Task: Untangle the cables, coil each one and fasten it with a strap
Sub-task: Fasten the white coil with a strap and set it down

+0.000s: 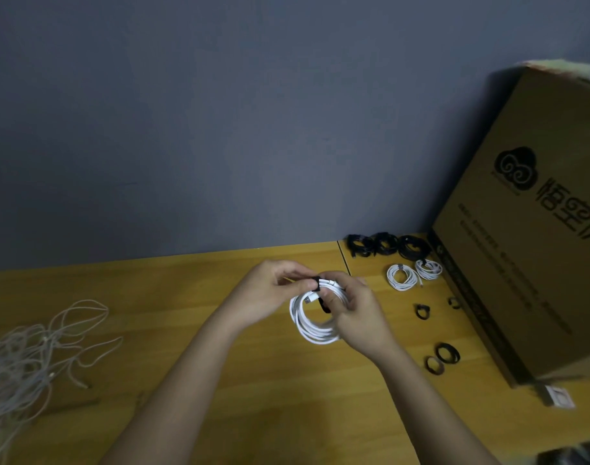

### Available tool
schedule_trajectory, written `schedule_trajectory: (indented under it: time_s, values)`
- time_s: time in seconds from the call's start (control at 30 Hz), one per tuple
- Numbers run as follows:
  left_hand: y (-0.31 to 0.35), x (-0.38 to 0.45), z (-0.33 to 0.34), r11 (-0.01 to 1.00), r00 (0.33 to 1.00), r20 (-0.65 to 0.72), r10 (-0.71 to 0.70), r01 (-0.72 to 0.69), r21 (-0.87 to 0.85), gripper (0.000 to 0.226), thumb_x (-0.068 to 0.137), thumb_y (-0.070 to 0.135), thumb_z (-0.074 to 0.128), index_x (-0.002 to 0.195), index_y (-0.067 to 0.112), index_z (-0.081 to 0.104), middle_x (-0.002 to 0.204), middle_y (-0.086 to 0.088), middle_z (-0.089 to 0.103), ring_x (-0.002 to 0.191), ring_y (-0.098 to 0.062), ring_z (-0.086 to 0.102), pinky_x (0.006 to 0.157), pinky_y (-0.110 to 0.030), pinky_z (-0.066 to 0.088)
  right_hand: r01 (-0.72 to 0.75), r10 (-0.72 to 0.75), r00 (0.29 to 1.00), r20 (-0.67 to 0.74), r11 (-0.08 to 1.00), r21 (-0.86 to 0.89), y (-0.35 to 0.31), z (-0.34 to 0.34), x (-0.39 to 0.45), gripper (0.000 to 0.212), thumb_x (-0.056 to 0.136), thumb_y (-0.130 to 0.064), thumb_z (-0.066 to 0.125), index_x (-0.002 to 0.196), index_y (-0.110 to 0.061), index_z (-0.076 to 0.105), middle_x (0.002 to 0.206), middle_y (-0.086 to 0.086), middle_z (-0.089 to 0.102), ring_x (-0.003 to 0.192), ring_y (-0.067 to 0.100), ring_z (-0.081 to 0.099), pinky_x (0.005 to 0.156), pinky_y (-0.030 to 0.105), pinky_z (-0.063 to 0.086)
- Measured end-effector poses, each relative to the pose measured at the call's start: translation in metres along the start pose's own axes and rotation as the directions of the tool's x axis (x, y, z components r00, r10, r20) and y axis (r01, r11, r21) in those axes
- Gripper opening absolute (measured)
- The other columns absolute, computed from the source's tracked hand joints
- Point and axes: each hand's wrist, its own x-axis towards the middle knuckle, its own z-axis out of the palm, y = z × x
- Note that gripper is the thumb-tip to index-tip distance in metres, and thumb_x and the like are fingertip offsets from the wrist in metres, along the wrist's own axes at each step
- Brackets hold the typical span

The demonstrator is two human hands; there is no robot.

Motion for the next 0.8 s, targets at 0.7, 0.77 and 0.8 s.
schedule_trajectory:
  time_s: [0.7, 0.77, 0.8]
  values:
    - [-0.037, 0.008, 0.021, 0.987, 0.993, -0.012, -0.114, 0.115, 0.111, 0.014, 0.083, 0.013, 0.07, 0.086, 0.023, 0.06, 0.08, 0.003, 0.073, 0.067, -0.012, 0.06, 0.066, -0.03, 0.042, -0.321, 0.248, 0.937, 0.245, 0.888, 0.329, 0.008, 0.002, -0.001, 0.038, 0.088, 0.001, 0.055, 0.113, -0.026, 0.064, 0.084, -0.004, 0.067, 0.077, 0.008, 0.06, 0.07, 0.021, 0.049]
    - [-0.041, 0.009, 0.022, 0.987, 0.994, -0.022, -0.107, 0.109, 0.12, 0.014, 0.083, 0.014, 0.07, 0.087, 0.024, 0.06, 0.077, 0.004, 0.073, 0.061, -0.009, 0.056, 0.061, -0.029, 0.039, -0.356, 0.264, 0.916, 0.301, 0.882, 0.31, 0.011, 0.002, -0.003, 0.048, 0.084, -0.001, 0.059, 0.124, -0.028, 0.055, 0.094, -0.004, 0.068, 0.085, 0.008, 0.063, 0.072, 0.019, 0.049]
    - [-0.042, 0.01, 0.023, 0.987, 0.994, -0.029, -0.105, 0.108, 0.121, 0.014, 0.083, 0.015, 0.07, 0.087, 0.025, 0.06, 0.077, 0.004, 0.072, 0.059, -0.008, 0.055, 0.06, -0.028, 0.039, -0.368, 0.268, 0.908, 0.322, 0.879, 0.305, 0.013, 0.001, -0.003, 0.055, 0.083, -0.002, 0.062, 0.128, -0.031, 0.051, 0.098, -0.004, 0.067, 0.088, 0.008, 0.065, 0.073, 0.019, 0.051]
